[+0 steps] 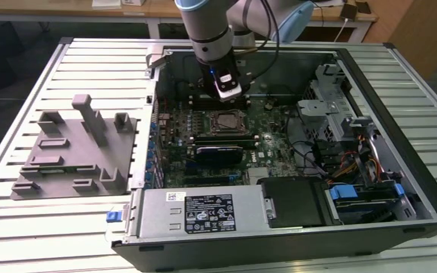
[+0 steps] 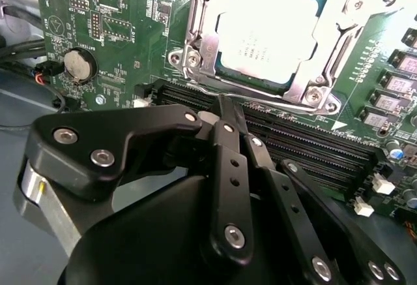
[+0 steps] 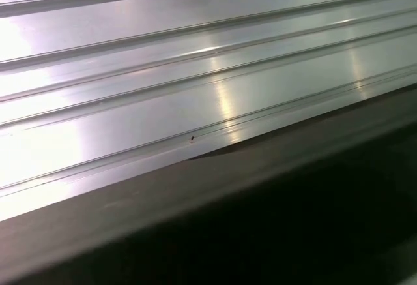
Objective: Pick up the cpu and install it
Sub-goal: 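Install the first cpu locking lever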
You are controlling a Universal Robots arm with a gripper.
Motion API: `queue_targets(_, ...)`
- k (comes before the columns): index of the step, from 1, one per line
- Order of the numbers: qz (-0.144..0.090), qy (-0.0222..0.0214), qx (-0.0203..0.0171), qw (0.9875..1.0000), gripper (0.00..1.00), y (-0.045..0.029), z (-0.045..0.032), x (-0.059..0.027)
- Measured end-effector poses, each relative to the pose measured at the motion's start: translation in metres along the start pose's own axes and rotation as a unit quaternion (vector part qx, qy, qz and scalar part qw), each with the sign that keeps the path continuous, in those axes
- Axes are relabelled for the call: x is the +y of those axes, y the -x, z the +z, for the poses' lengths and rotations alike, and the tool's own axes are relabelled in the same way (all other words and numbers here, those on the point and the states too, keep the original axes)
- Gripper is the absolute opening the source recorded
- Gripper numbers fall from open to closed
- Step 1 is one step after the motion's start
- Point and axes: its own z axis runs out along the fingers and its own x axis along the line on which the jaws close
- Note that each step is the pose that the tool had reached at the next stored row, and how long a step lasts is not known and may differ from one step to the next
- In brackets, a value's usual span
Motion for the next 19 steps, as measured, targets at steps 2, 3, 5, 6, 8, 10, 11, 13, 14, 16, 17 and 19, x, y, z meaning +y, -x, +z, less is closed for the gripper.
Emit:
queue_targets(2,0.0,-0.0003,0.0,1.0,0.11,-0.0003,0.001,-0.0002)
queue_targets(3,0.0,-0.0003,0.0,1.0,0.11,-0.0004,0.0016,-0.0003)
queue_targets(5,0.0,-0.0005,0.0,1.0,0.11,-0.0006,0.0024,-0.0005)
queue_targets(6,0.0,-0.0006,0.0,1.0,0.11,-0.0007,0.0029,-0.0006)
queue_targets(8,0.0,-0.0005,0.0001,1.0,0.11,-0.0009,0.0036,-0.0007)
queue_targets(10,-0.001,-0.0003,0.0001,1.0,0.11,-0.001,0.0038,-0.0007)
queue_targets(11,-0.001,-0.0003,0.0001,1.0,0.11,-0.001,0.0039,-0.0007)
queue_targets(13,-0.001,-0.0003,0.0001,1.0,0.11,-0.0009,0.0036,-0.0007)
queue_targets(14,-0.001,-0.0001,0.0,1.0,0.11,-0.0008,0.003,-0.0006)
queue_targets(16,0.0,0.0008,-0.0002,1.0,0.11,-0.0002,0.0017,0.0)
queue_targets(17,0.0,0.0011,-0.0001,1.0,0.11,0.0,0.0009,0.0002)
queue_targets(19,0.0,0.0007,0.0002,1.0,0.11,0.0003,-0.0009,0.0002)
